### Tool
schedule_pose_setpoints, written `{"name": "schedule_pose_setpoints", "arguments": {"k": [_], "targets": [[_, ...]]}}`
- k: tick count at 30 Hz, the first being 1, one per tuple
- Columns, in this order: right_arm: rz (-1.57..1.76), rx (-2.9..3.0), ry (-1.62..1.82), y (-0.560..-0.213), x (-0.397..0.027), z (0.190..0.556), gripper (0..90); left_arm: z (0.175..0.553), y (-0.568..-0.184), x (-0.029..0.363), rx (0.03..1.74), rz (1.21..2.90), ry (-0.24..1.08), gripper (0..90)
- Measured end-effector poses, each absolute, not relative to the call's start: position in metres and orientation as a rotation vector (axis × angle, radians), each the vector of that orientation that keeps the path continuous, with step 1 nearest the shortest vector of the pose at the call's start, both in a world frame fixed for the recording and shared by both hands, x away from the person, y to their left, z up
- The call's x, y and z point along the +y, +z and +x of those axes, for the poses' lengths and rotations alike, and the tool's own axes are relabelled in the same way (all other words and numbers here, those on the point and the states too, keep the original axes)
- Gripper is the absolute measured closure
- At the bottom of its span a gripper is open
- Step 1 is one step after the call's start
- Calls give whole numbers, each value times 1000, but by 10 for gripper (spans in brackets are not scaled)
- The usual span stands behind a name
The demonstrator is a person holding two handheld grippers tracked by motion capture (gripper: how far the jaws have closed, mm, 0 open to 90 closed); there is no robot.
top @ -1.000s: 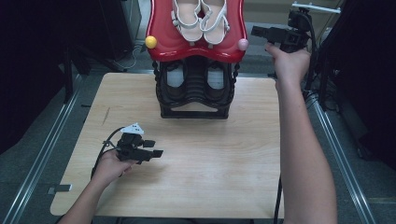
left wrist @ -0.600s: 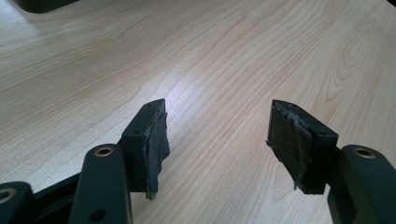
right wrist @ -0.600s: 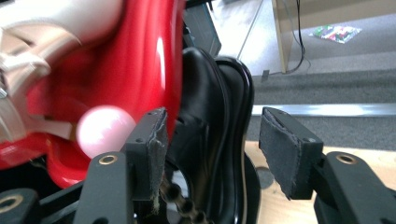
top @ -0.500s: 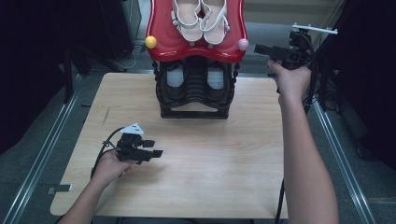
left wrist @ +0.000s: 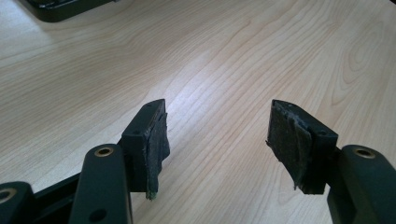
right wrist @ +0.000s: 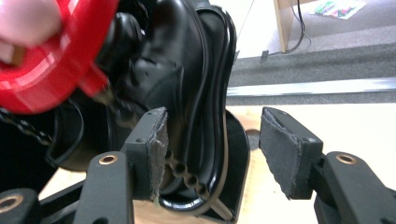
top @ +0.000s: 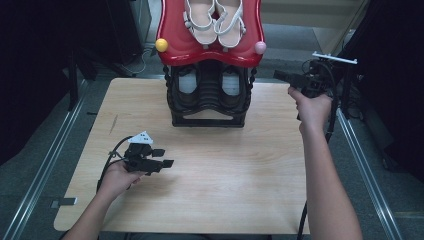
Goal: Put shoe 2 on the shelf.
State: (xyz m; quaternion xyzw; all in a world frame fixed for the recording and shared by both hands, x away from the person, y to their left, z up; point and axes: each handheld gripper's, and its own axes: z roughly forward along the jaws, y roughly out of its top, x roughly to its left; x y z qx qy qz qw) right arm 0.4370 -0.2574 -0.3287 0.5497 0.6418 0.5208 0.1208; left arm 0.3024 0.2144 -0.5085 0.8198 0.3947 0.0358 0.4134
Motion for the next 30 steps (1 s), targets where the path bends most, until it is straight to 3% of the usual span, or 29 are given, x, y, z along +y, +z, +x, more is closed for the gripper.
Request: {"name": "schedule_pose_setpoints", "arguments": {"k": [14, 30], "targets": [[1598, 1999, 1503, -385, -243, 418, 434, 302, -510, 213, 986, 2068, 74, 378], [1590, 2028, 1517, -427, -242, 399, 438, 304, -511, 214, 996, 2071, 73, 373]]}}
